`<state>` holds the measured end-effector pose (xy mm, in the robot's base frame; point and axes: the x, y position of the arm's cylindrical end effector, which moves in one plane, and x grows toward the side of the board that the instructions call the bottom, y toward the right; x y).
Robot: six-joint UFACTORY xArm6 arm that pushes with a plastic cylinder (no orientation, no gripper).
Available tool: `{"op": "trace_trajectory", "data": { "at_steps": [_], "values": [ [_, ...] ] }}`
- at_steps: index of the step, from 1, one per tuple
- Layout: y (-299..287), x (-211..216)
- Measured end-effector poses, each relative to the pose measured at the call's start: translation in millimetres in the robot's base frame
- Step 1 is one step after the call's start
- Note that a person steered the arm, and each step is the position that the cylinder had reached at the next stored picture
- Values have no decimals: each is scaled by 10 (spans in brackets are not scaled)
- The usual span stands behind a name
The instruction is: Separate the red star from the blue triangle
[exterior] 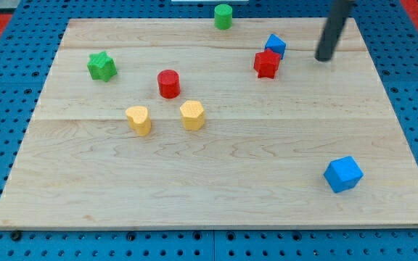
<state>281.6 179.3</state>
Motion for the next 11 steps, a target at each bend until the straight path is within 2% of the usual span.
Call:
{"op": "trace_trajectory", "data": {
  "at_steps": [1,2,5,6,7,8,9,11],
  "values": [
    [-491,-299],
    [-773,-159],
    [-807,763],
    [-649,1428],
    [-660,1235],
    [-896,1555],
    [-715,1985],
    [-611,2062]
  ]
}}
